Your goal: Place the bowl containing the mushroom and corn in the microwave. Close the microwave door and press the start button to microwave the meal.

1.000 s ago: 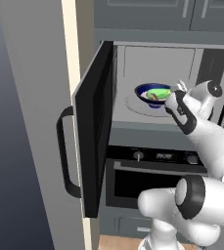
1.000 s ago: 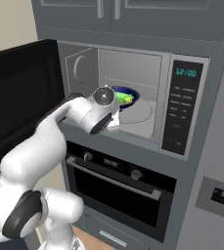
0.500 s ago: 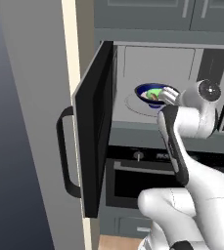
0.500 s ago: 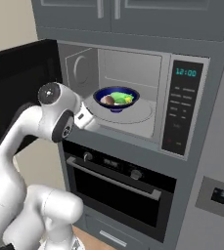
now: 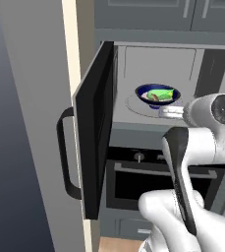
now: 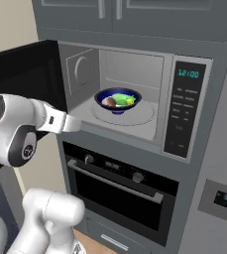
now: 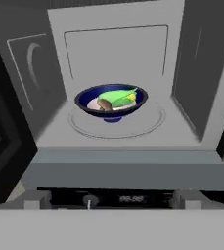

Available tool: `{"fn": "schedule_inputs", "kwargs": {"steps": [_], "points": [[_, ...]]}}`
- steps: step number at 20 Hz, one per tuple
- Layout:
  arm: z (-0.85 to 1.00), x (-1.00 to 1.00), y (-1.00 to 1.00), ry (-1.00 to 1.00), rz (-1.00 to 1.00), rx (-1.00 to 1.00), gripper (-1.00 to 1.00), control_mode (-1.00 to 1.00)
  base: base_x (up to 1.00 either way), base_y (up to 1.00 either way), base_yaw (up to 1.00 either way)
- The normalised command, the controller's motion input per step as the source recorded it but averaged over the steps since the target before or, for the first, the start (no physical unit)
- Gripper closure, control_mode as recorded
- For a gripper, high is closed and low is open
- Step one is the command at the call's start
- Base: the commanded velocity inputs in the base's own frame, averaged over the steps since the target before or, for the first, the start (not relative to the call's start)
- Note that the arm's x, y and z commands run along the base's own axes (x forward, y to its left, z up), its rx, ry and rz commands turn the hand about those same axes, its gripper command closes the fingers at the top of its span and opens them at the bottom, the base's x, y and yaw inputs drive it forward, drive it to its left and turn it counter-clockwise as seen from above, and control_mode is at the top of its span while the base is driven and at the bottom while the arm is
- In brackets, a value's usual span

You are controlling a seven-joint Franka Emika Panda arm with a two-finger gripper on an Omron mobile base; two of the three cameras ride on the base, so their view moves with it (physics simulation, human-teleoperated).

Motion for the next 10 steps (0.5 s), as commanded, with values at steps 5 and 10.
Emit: {"fn": "schedule_inputs", "kwargs": {"steps": [5,10], "points": [[0.43,-0.99,0.02,0.03,0.29,-0.48,-1.00,-1.00,0.00,0.00,0.00],[0.39,-0.93,0.26,0.07,0.26,-0.59,-1.00,-1.00,0.00,0.00,0.00]]}}
